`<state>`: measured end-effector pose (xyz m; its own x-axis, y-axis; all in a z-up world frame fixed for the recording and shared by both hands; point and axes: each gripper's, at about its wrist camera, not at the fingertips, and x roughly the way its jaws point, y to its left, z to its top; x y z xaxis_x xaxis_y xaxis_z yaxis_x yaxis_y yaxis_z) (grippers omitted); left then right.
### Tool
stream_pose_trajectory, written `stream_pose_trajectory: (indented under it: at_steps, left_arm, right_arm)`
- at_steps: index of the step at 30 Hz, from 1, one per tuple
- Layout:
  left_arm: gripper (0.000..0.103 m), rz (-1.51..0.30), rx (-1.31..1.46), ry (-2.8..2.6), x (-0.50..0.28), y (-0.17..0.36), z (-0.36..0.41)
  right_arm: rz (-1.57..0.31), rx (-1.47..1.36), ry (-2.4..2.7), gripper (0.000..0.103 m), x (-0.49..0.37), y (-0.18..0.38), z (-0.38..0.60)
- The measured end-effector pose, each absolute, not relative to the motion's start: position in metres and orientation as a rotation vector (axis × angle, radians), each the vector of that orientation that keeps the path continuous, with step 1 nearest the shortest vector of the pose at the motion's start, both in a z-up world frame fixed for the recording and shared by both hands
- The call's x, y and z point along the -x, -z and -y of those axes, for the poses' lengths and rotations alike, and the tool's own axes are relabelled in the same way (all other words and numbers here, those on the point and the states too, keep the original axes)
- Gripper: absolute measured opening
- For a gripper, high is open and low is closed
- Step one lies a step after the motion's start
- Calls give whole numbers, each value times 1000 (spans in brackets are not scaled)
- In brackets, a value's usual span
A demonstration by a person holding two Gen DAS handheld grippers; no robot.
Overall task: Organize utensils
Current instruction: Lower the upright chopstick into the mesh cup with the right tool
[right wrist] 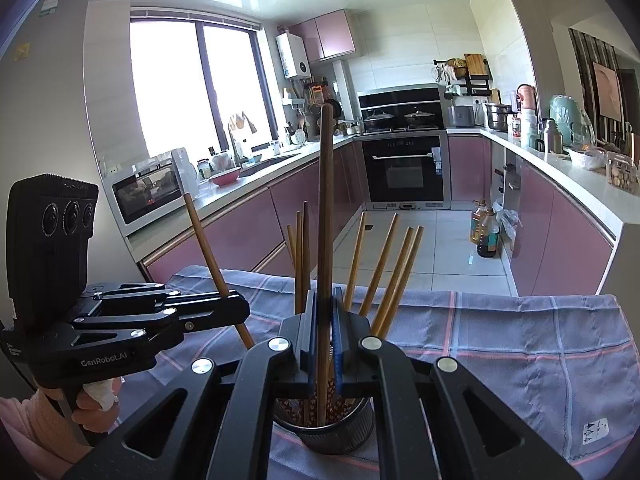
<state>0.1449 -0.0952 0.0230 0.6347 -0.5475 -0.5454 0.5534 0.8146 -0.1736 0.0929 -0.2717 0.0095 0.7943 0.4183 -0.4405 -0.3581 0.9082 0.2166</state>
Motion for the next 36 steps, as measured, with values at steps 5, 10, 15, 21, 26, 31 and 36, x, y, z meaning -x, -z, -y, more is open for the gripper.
stream_pose_trajectory:
  at_steps: [5, 10, 15, 21, 26, 31, 36]
  left_arm:
    - [7, -633, -14, 629, -146, -19, 96]
    - [7, -632, -19, 629, -146, -16, 96]
    - [7, -642, -21, 625, -148, -11, 97]
    - [7, -645, -21, 623, -148, -10, 99]
    - [7, -647, -21, 620, -149, -9, 99]
    - [7, -652, -22, 615, -154, -9, 101]
    - [8, -659, -31, 604, -161, -6, 105]
  right_arm:
    - [-510, -126, -420, 6, -94, -6, 272]
    - [-517, -129, -419, 6, -96, -4, 273]
    - [-525, -131, -418, 6, -97, 0, 274]
    - [-535, -130, -418, 6, -99, 3, 274]
    - [-541, -132, -418, 6, -101, 6, 275]
    - [-543, -133, -417, 6, -103, 7, 275]
    - [-548, -136, -419, 6, -106, 9, 275]
